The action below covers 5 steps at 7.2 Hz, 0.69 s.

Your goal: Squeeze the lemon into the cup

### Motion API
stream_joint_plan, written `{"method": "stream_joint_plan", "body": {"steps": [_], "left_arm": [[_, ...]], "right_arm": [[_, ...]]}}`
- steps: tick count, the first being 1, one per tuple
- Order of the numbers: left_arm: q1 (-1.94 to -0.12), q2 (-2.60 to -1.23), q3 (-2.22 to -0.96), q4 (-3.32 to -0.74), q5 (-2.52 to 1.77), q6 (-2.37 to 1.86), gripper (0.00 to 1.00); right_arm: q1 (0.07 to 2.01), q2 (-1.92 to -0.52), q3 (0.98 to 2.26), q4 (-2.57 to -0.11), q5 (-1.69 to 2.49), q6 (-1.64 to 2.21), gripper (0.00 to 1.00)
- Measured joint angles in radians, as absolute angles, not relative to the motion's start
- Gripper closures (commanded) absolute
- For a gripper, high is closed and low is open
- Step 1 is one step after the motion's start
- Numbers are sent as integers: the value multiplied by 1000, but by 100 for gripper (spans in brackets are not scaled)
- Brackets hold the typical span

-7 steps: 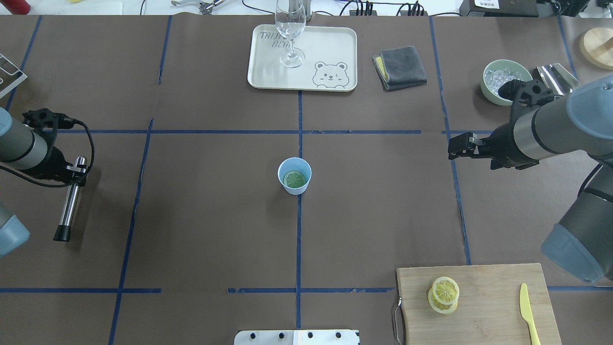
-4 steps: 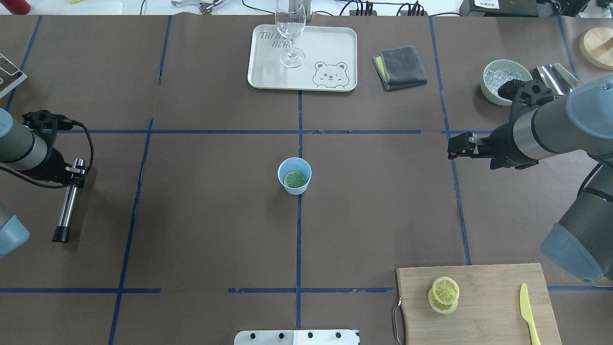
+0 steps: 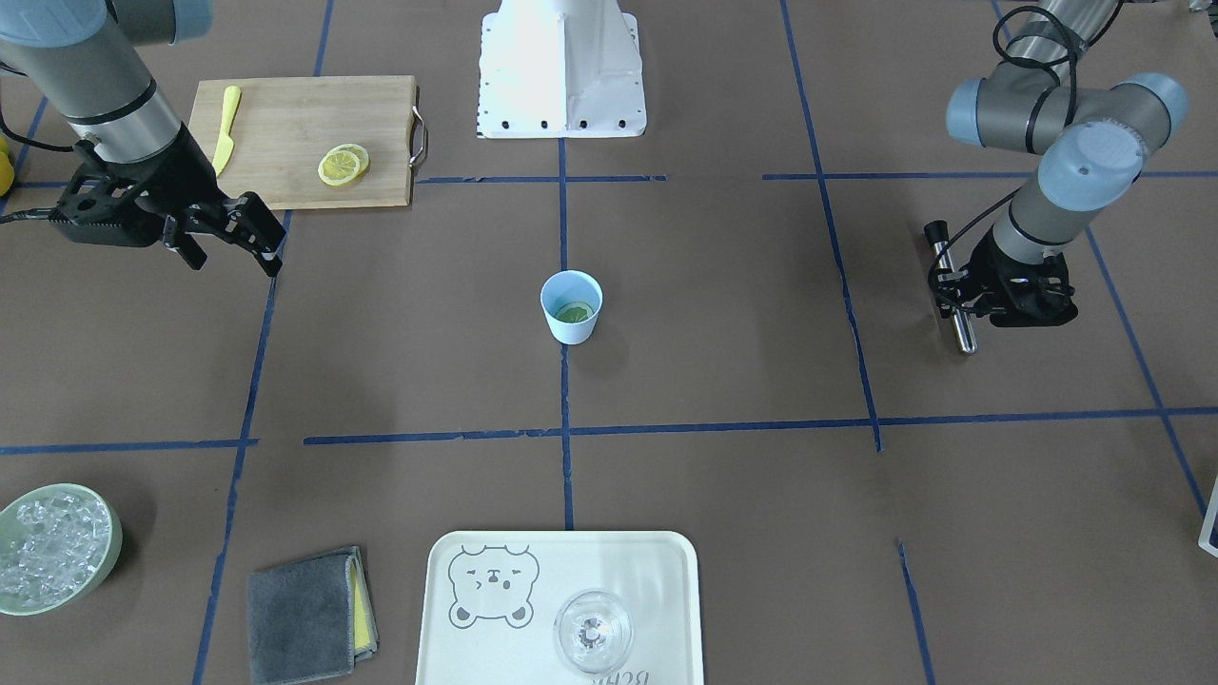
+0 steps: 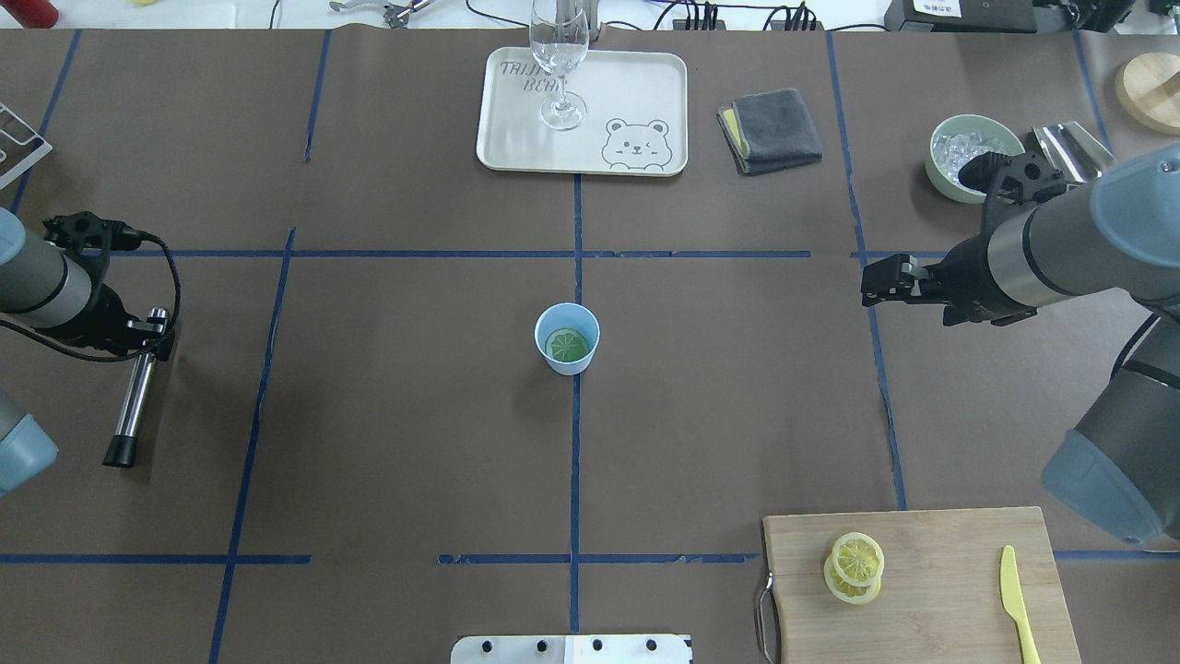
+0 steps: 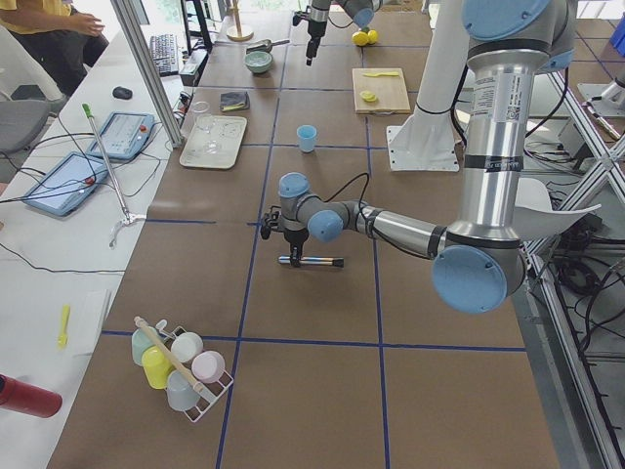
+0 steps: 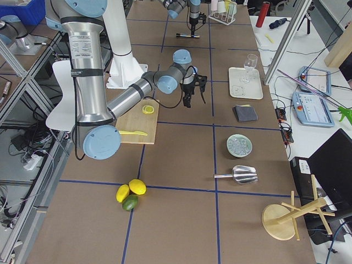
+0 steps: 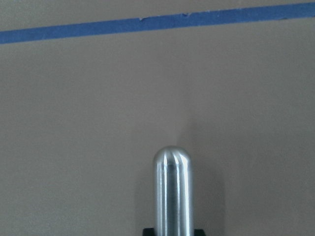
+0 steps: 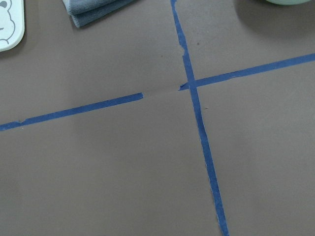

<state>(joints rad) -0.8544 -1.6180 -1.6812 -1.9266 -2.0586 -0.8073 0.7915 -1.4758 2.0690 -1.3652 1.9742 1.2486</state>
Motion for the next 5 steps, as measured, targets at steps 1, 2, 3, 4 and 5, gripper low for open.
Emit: {"method": "stream_joint_plan", "body": {"steps": [1, 2, 3, 4, 5], "left_arm": [[-855, -1617, -1685, -1927, -2059, -807, 0], [-857, -1614, -1704, -1926, -2062, -806, 0], [-864, -1603, -1747, -1923, -2070, -804, 0], [-881, -1577, -1811, -1921, -2080, -792, 0], [-924, -1542, -1872, -1920, -2102, -739, 0]], "right_arm": [[792, -1476, 2071, -1365, 1975, 1248, 0], [792, -1476, 2072, -1365, 1977, 1244, 0], [797, -1479, 2075, -1365, 1983, 1235, 0], [820, -1489, 2078, -1366, 2001, 1206, 0], [874, -1502, 2072, -1372, 2051, 1132, 0]]}}
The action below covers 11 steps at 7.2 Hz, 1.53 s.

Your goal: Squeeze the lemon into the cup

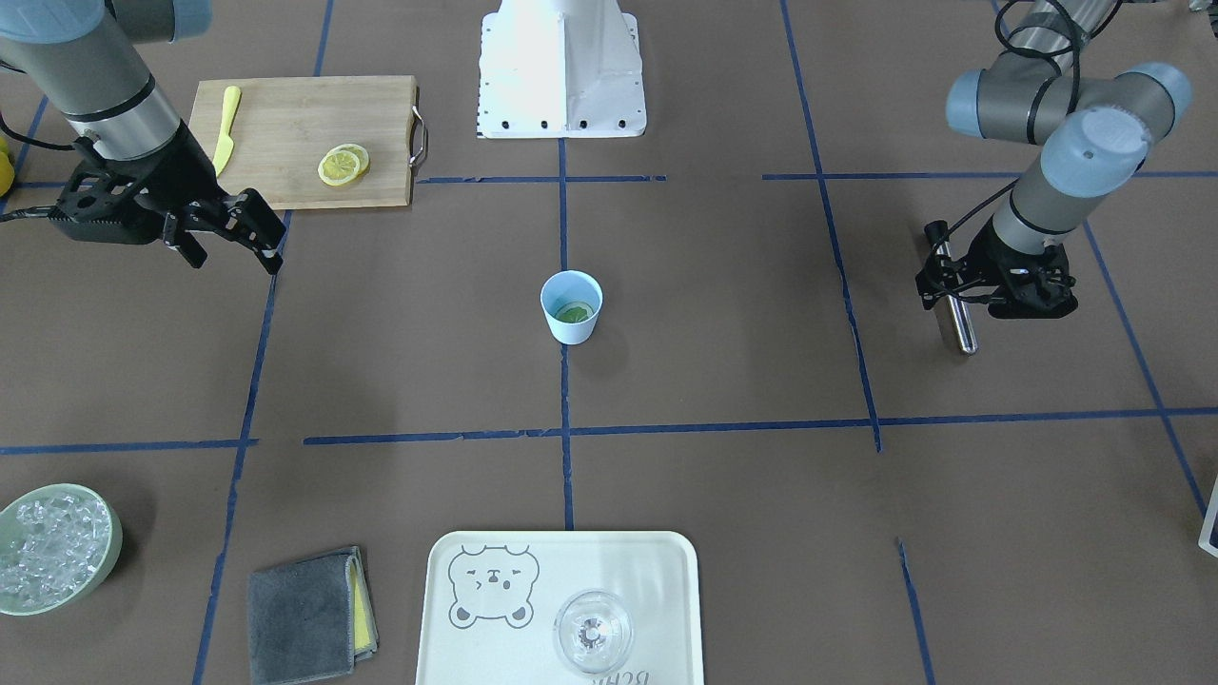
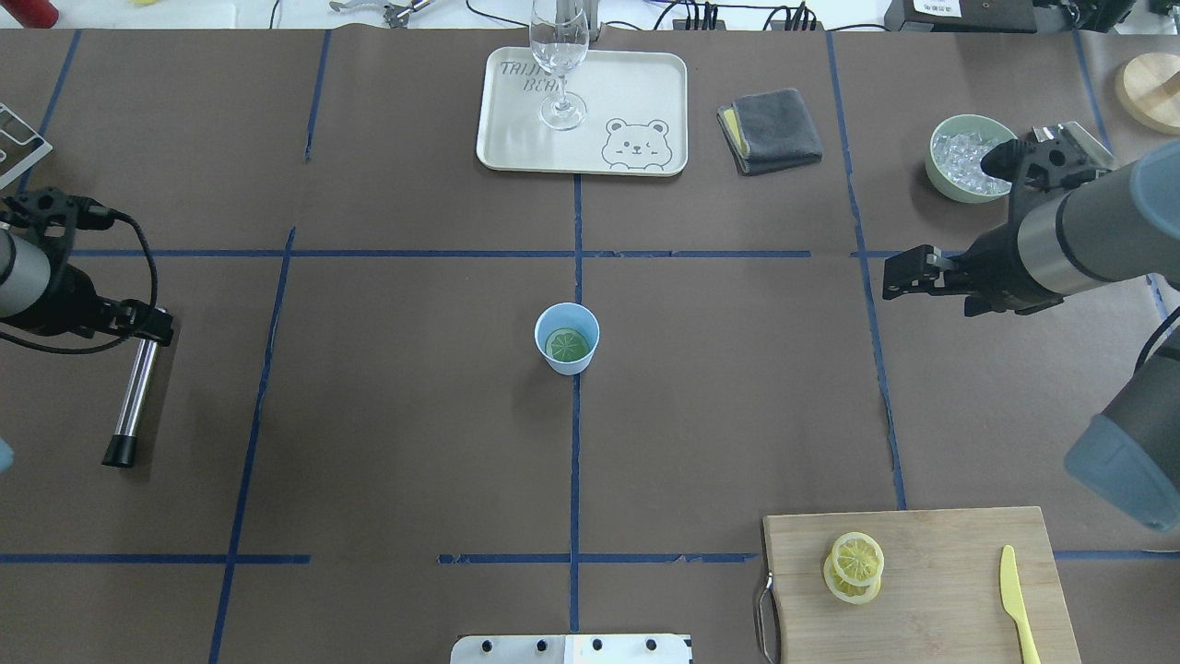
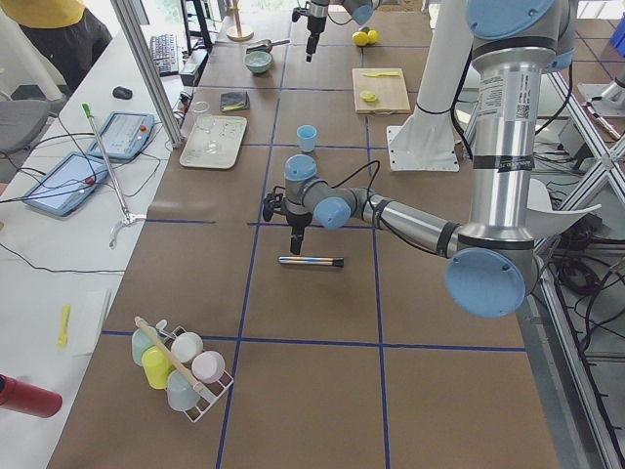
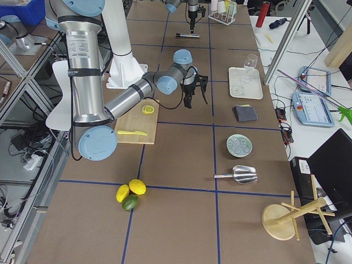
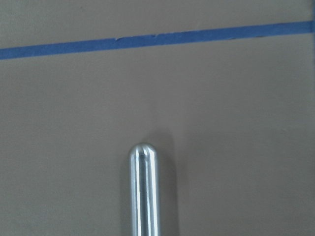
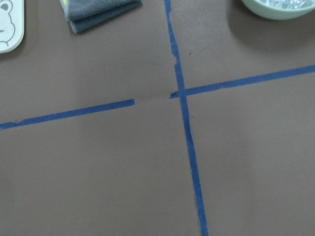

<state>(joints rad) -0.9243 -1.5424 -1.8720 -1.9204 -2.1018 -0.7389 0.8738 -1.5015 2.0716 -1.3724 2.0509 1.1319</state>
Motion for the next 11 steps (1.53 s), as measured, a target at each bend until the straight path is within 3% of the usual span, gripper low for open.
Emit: {"method": "stream_joint_plan", "body": {"steps": [3, 6, 11], "left_arm": [[-1199, -1419, -1911, -1923, -2291, -314, 0], [-1474, -1344, -1815, -1909, -2409, 86, 0], [-1536, -1313, -1803, -1798, -2422, 107, 0]], "right_arm": [[1106, -1529, 1984, -1412, 2261, 801, 0], [1293, -1611, 1964, -1596, 2325, 357, 0], [1457, -1771, 1928, -1648, 2370, -31, 0]]}}
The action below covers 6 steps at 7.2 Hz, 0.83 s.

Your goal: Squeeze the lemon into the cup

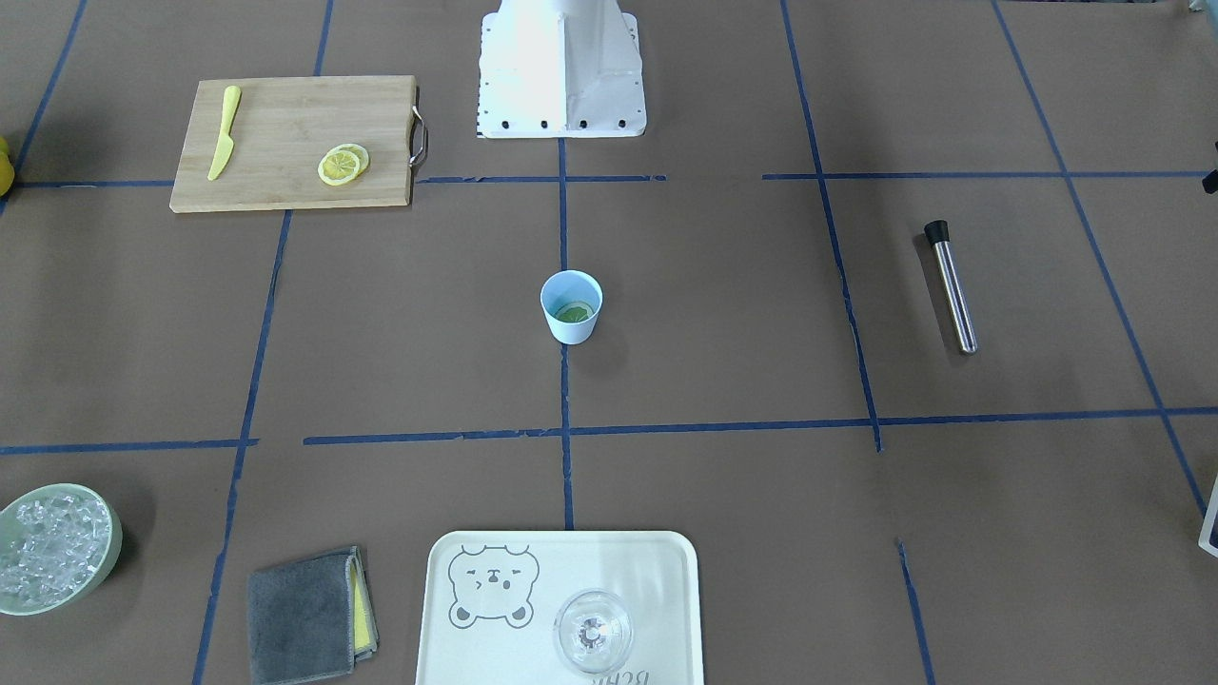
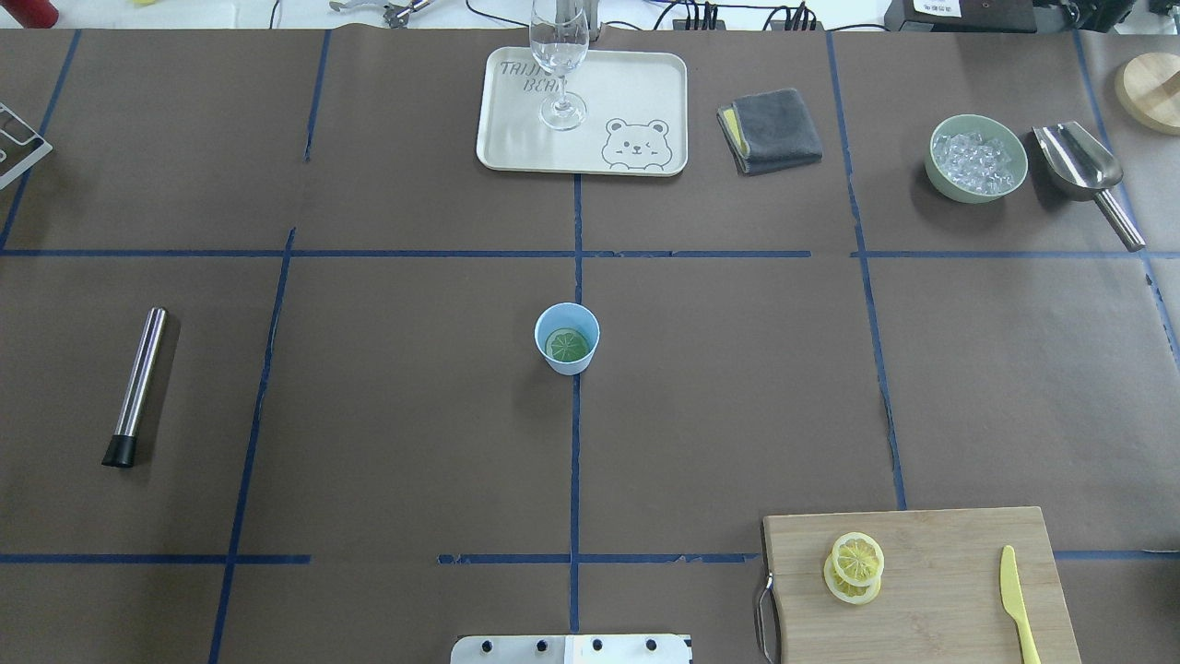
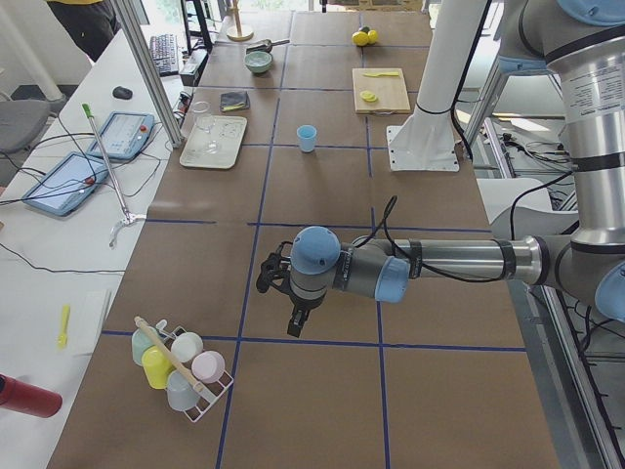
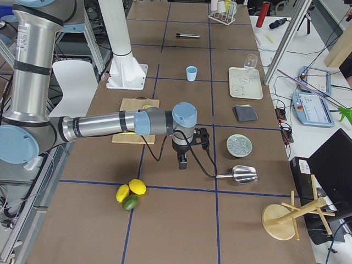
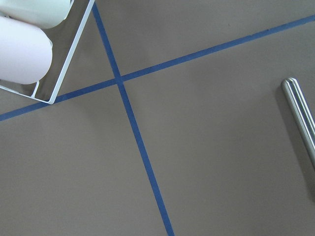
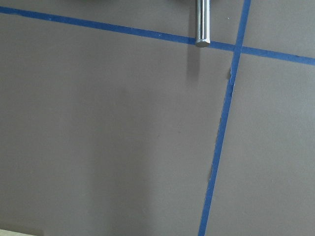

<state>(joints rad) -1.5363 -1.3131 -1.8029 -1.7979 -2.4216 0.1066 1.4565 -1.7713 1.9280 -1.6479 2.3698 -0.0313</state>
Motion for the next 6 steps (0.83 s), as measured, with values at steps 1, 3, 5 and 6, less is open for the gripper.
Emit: {"method": "stream_joint_plan", "body": {"steps": [1, 3, 5, 6], "left_arm": [[-1539, -1297, -1806, -1781, -2424, 96, 0], [-1540, -1279, -1827, -1776, -2427, 65, 0], [-1540, -1291, -1838, -1803, -2424, 20, 0], [-1539, -1323, -1821, -1829, -2424, 17, 0]], "right_arm": [[1459, -1768, 1926, -1645, 2374, -37, 0], [1463, -1764, 1920, -1643, 2369, -34, 0], [1466, -1750, 1894, -1642, 2364, -32, 0], [1467, -1746, 1890, -1640, 2362, -33, 0]]}}
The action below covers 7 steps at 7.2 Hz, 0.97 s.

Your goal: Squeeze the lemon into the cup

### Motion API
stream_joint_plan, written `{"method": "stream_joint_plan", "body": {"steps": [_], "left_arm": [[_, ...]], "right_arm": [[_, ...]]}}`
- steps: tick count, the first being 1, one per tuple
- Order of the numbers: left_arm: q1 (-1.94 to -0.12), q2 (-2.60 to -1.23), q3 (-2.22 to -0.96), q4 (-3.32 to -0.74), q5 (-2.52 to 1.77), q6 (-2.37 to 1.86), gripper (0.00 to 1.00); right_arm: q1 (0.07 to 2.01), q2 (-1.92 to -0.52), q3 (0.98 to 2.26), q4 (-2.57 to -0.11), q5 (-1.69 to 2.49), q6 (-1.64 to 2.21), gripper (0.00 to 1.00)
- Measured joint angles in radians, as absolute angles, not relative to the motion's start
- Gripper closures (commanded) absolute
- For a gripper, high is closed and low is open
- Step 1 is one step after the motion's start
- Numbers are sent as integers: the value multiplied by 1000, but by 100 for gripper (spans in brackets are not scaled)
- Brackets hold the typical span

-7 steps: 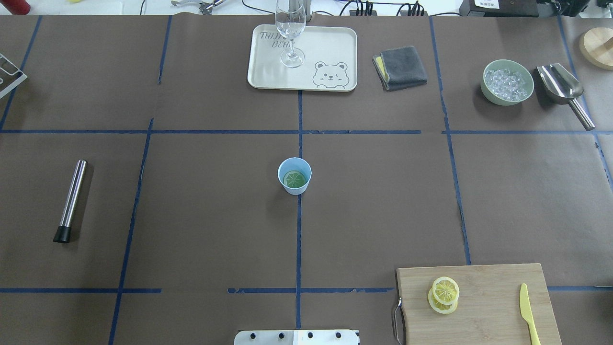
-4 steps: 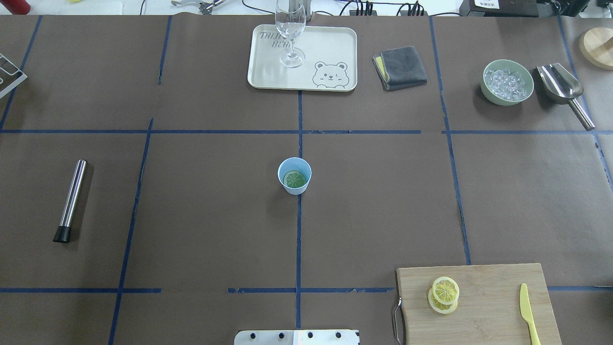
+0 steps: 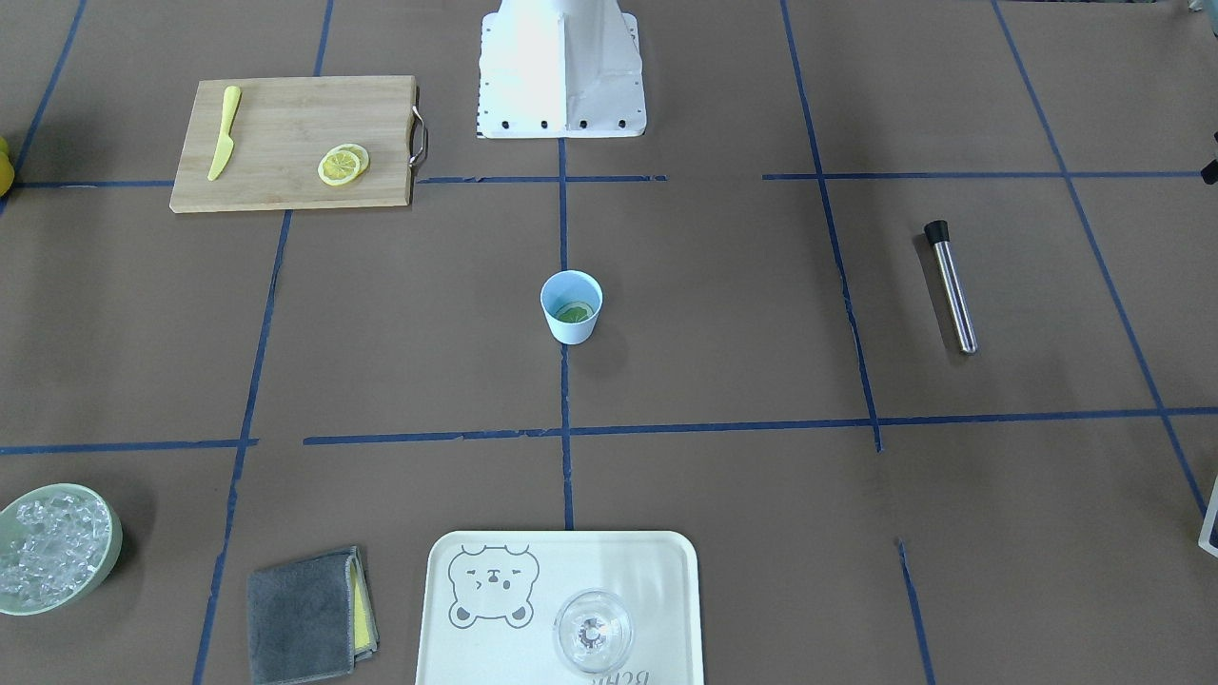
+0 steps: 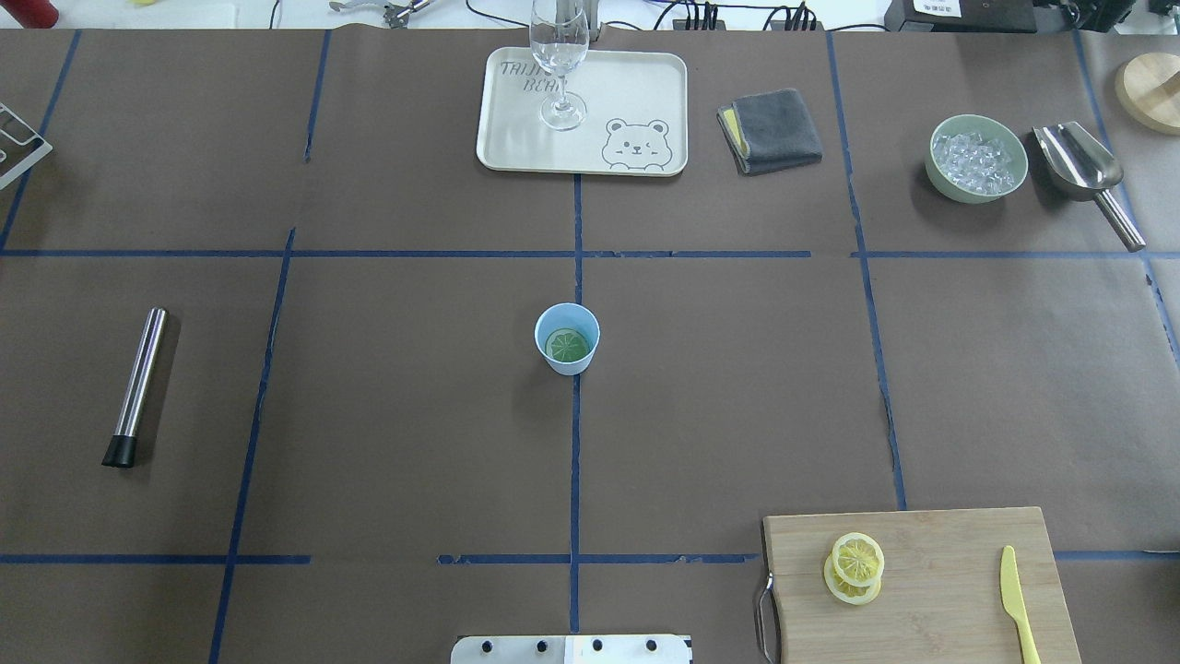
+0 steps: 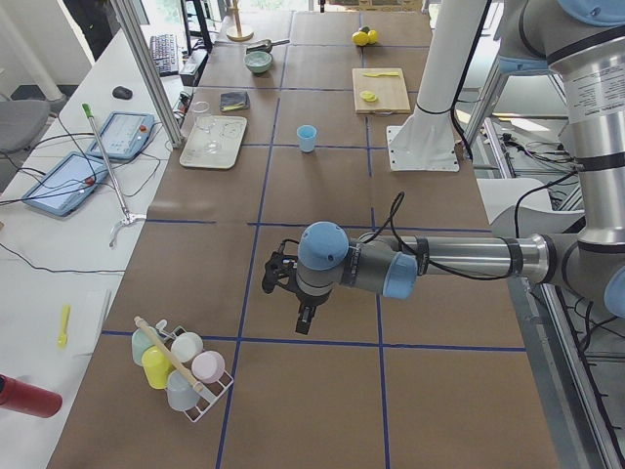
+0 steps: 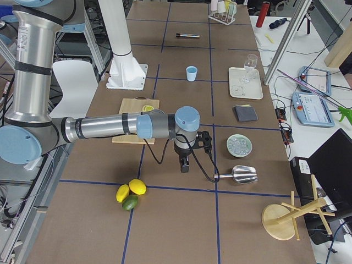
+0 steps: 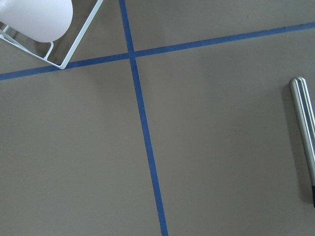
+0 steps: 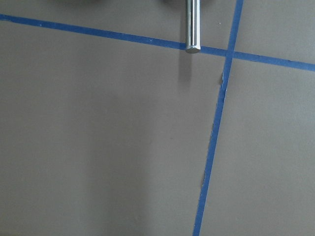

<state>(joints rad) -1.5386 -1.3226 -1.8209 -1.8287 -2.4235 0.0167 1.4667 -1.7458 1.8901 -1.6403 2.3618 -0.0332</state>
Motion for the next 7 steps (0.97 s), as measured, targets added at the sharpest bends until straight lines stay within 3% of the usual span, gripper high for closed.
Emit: {"method": "stream_joint_plan", "body": {"steps": [4, 7], "left_arm": [[-1522, -1403, -1756, -1840, -2422, 15, 0], [-1474, -1477, -1739, -1711, -2376, 17, 0]], "right_arm": [[1471, -1690, 1875, -1652, 2309, -31, 0], [1461, -1683, 1859, -1710, 2294, -46, 0]]}}
